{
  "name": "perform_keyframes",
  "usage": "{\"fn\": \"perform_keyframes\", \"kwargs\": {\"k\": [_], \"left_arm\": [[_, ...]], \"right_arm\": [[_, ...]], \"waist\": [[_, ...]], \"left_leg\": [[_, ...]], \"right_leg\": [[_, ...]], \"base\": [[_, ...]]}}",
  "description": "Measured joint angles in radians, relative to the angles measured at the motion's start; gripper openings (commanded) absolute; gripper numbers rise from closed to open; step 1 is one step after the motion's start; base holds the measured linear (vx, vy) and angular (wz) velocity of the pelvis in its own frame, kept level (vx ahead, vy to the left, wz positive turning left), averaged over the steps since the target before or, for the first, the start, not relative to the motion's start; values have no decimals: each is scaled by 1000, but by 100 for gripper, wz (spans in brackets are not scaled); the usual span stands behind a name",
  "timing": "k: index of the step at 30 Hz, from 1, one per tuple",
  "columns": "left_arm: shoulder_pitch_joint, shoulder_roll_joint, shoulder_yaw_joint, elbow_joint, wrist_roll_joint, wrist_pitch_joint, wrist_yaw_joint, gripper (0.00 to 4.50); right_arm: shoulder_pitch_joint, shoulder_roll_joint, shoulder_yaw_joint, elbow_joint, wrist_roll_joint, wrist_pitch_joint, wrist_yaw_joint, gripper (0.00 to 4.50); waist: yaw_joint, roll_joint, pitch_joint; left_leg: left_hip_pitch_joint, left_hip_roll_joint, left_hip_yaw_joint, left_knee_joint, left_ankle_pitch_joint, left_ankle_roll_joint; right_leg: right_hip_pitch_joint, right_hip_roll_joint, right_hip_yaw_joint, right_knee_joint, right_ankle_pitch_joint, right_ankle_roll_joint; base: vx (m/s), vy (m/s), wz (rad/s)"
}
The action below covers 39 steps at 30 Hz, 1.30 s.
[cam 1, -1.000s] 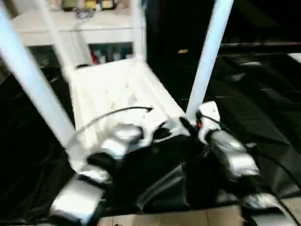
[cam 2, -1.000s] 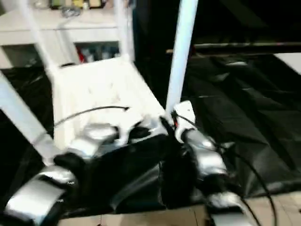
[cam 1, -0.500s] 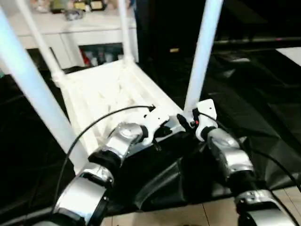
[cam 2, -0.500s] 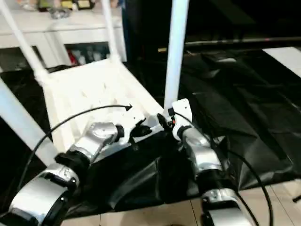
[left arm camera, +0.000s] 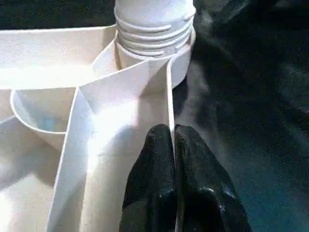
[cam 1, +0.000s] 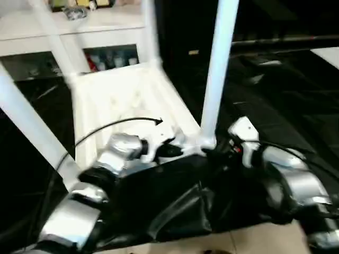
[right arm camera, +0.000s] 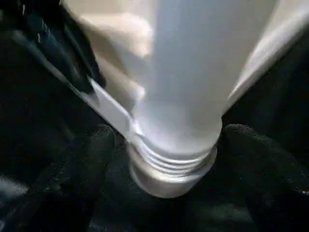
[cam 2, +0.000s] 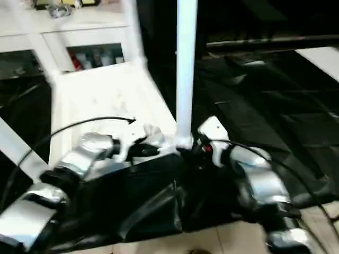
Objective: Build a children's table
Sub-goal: Rotate leg to tighten
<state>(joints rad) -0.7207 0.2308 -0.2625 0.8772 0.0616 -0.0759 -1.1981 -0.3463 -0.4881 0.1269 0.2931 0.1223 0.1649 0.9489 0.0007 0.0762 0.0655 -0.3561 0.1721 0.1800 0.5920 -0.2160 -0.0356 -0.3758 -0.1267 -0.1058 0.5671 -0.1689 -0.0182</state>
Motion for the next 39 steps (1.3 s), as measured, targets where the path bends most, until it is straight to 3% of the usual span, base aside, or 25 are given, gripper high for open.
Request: {"fn": "perform_keyframes", "kwargs": {"k": [1, 4, 8, 12, 22, 30, 33, 39], "left_arm": [[0, -1, -5, -6, -7, 0, -27, 0], [-1, -7, -18, -11, -20, -13, -68, 0], [-14, -5, -19, -11, -20, -20, -85, 0], [-16, 1, -18, -12, -19, -17, -84, 0], [0, 9, -19, -35, -19, -11, -85, 0], [9, 18, -19, -52, -21, 18, -88, 0], [12, 16, -17, -58, -17, 48, -36, 0], [26, -87, 5, -117, 17, 184, 202, 0]], "right_arm": [[-1, 0, 0, 0, 0, 0, 13, 396], [-7, 1, 13, 0, 0, 2, 30, 396], [-15, -6, 22, -2, 3, 6, 43, 396], [-20, -8, 33, -2, 2, 11, 56, 369], [-20, -8, 40, 3, 2, 10, 85, 286], [-20, 7, 37, 12, 7, 10, 77, 278], [-20, 69, 4, 58, 15, 12, -4, 277], [-33, 229, -91, 123, -5, 42, -350, 277]], "waist": [[10, -2, -1], [39, 2, -4], [53, 2, -8], [58, 1, -8], [55, -8, -9], [50, -11, -10], [38, -19, -15], [10, -22, -16]], "left_leg": [[-1, 0, 6, 1, 1, -1], [-4, 6, 15, 1, 8, 8], [-20, 7, 18, 5, 18, 12], [-25, 8, 18, 13, 17, 13], [-26, 8, 20, 14, 19, 10], [-26, 9, 20, 15, 19, 10], [-26, 10, 20, 15, 19, 9], [-15, 9, 20, 15, 16, 3]], "right_leg": [[-6, 0, 8, 10, 0, 0], [-10, 1, 10, 14, -5, 7], [-27, 0, 13, 23, -10, 8], [-31, 0, 13, 29, -10, 8], [-29, 0, 17, 29, -8, 8], [-29, 0, 17, 29, -8, 8], [-28, 1, 17, 30, -8, 8], [-20, 1, 18, 26, -9, 11]], "base": [[71, -24, 10], [74, -15, 6], [32, 1, 0], [0, 0, 0], [0, 0, 0], [0, 0, 0], [0, 0, 0], [0, 0, 0]]}}
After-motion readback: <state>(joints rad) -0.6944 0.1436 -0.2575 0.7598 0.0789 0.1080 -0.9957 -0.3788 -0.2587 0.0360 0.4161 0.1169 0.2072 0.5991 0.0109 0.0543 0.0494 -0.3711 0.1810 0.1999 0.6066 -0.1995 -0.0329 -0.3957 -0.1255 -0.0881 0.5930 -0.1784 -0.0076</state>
